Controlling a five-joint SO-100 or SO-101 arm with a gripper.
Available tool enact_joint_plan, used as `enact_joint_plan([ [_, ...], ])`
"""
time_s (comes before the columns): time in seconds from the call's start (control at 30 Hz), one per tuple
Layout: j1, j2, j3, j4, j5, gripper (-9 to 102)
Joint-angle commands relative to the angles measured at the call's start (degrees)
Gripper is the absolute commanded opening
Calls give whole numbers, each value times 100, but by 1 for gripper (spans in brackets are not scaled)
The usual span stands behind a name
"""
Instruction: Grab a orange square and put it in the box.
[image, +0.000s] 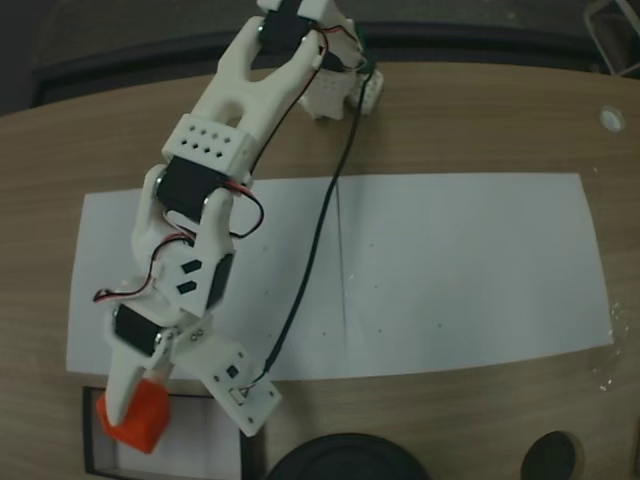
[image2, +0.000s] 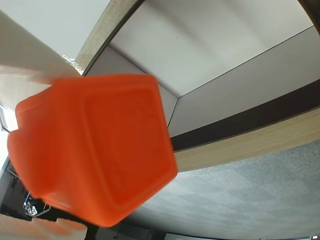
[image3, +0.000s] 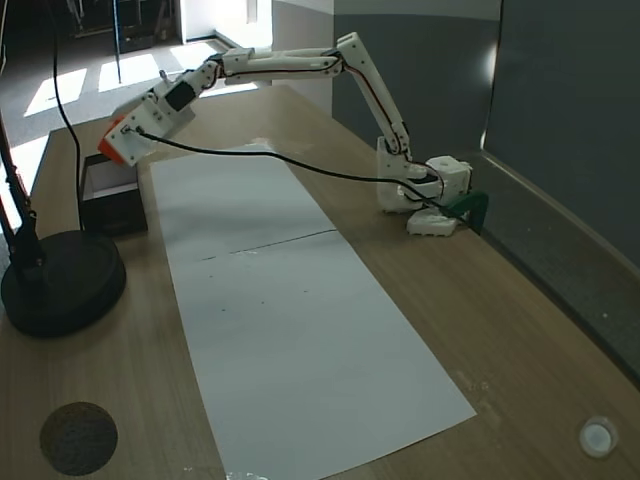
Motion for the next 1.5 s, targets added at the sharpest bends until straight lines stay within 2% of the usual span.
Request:
enact_joint_plan([
  [0.0, -62, 141, -510, -141, 44, 27],
  [0.27, -26, 211, -466, -114, 44, 27],
  [0.33, -18, 246, -554, 193, 44, 26],
  [0.4, -53, 404, -747, 747, 35, 19],
  [0.5, -202, 835, -1002, 1705, 35, 1],
  [0.53, -281, 1020, -1072, 2004, 18, -1],
  [0.73, -1055, 2391, -1301, 3814, -97, 0],
  [0.93, -2391, 4157, -1257, 5520, -44, 0],
  [1.1, -3173, 5449, -1230, 6627, -35, 0],
  [1.2, -3190, 6196, -571, 6653, -35, 0],
  [1.47, -3190, 8640, 2549, 6495, -70, 0],
])
